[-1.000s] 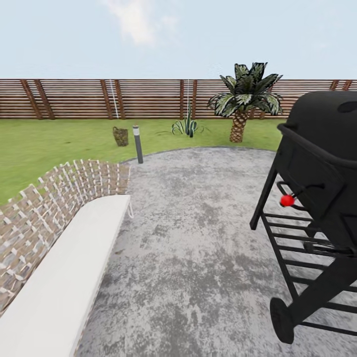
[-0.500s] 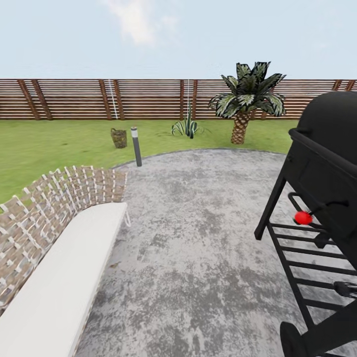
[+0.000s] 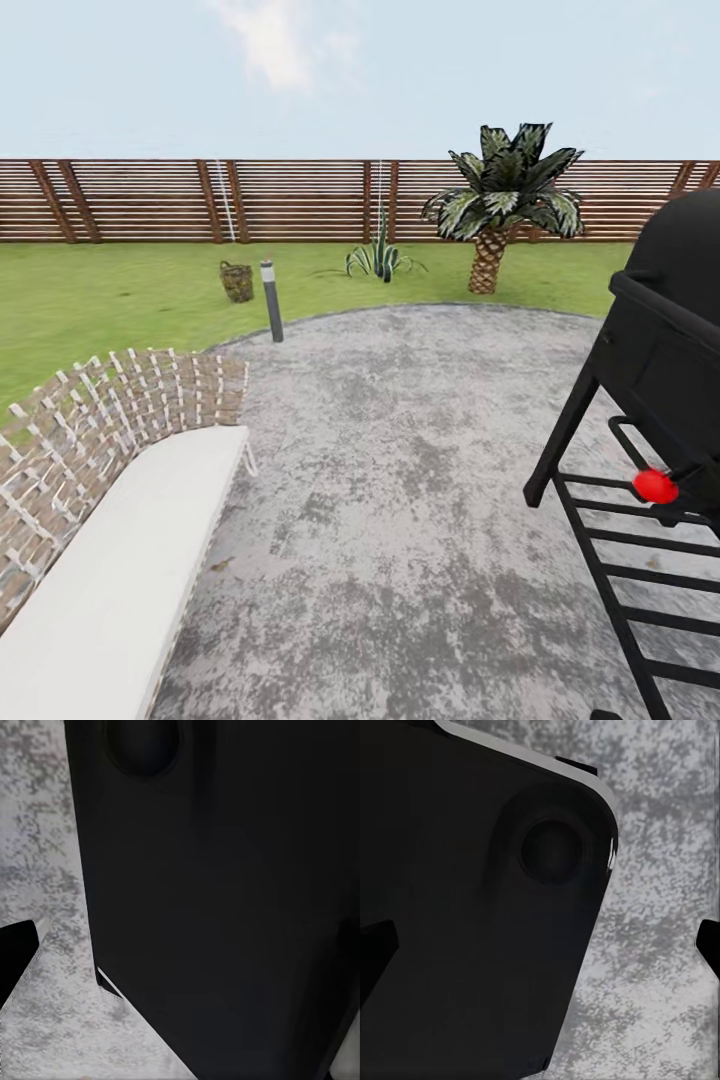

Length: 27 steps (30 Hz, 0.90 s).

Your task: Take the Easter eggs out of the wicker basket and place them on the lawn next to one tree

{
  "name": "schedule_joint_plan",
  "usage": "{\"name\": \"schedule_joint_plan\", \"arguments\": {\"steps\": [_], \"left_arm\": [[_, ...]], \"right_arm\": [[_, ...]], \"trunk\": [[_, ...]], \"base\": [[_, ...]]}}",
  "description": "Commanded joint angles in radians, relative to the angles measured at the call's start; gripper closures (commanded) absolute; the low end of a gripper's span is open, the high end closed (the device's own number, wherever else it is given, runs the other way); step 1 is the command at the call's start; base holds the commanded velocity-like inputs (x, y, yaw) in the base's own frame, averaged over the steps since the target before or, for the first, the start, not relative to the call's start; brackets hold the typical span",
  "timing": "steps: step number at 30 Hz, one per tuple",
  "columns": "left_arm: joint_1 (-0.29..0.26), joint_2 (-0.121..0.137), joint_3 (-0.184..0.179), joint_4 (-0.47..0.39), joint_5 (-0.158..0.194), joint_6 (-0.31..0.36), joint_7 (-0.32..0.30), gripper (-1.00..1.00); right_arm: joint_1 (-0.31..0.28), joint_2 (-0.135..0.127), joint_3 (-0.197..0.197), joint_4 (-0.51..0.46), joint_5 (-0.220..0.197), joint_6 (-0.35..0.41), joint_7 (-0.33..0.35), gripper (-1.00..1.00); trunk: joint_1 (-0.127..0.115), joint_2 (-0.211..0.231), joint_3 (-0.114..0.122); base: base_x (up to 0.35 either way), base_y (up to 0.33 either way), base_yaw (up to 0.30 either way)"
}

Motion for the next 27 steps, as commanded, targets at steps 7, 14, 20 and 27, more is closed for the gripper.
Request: {"name": "schedule_joint_plan", "arguments": {"steps": [7, 14, 20, 27], "left_arm": [[0.0, 0.001, 0.001, 0.0, 0.0, 0.0, -0.001, -1.0], [0.0, 0.0, 0.001, 0.0, 0.0, 0.0, -0.001, -1.0], [0.0, 0.001, 0.001, 0.0, 0.0, 0.0, -0.001, -1.0], [0.0, 0.001, 0.001, 0.0, 0.0, 0.0, -0.001, -1.0]], "right_arm": [[-0.001, 0.0, 0.0, 0.001, 0.004, -0.003, 0.0, -1.0], [-0.001, 0.001, 0.0, 0.001, 0.004, -0.003, 0.0, -1.0], [-0.001, 0.001, 0.0, 0.001, 0.004, -0.004, 0.0, -1.0], [-0.001, 0.001, 0.0, -0.001, 0.004, -0.005, 0.0, -1.0]], "trunk": [[0.001, 0.0, -0.001], [0.001, 0.0, -0.001], [0.001, 0.0, -0.001], [0.001, 0.0, -0.001]], "base": [[0.339, 0.0, 0.0], [0.339, 0.0, 0.0], [0.339, 0.0, 0.0], [0.339, 0.0, 0.0]]}}
